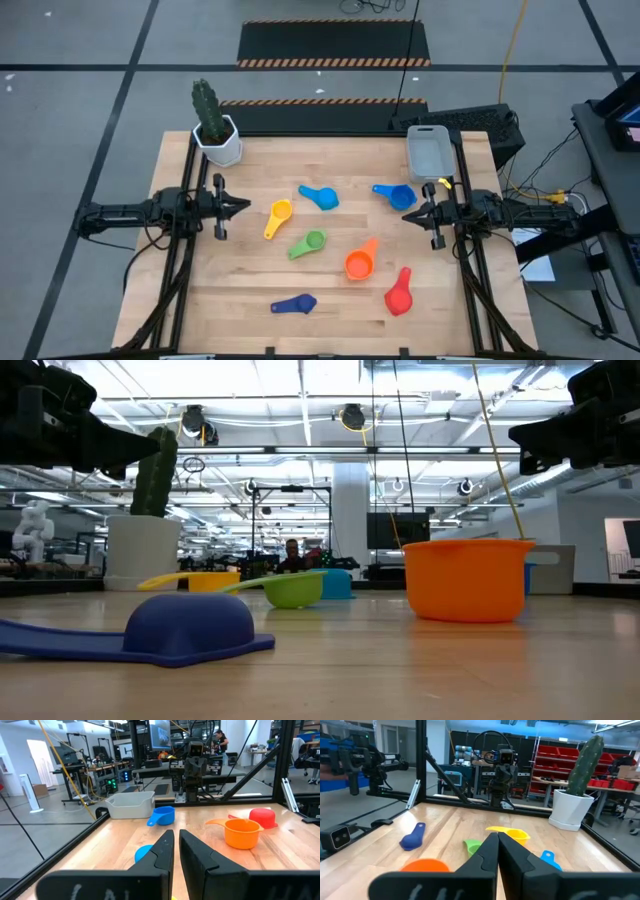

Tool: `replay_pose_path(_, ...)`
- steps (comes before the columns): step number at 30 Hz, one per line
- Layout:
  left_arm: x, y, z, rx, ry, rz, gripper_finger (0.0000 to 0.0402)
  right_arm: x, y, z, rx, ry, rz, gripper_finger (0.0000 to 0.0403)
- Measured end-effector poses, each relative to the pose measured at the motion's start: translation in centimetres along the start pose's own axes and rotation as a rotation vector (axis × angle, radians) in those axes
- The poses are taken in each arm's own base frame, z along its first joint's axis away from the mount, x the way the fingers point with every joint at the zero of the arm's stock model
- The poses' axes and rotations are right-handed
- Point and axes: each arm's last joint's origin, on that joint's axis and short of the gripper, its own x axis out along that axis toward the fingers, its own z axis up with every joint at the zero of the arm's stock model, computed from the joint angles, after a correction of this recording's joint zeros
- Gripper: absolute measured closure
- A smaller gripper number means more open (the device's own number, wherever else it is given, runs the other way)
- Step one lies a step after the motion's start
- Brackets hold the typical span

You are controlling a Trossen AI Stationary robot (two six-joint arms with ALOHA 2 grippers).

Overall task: Nest measuring cups in basket
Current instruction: Move the orange measuring cup to the top center of the table

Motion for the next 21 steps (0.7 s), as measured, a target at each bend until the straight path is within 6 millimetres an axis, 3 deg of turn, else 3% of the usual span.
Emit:
replay_pose_path(16, 0.0, 0.0, 0.0, 0.0, 0.0, 0.001, 0.0369, -0.1, -0.1, 1.4, 0.048, -0.146, -0.006, 0.0403)
replay_pose_path(21, 0.0, 0.0, 0.0, 0.0, 0.0, 0.001, 0.0369, -0.5, -0.2, 3.1, 0.075, -0.32, 0.007, 0.0403)
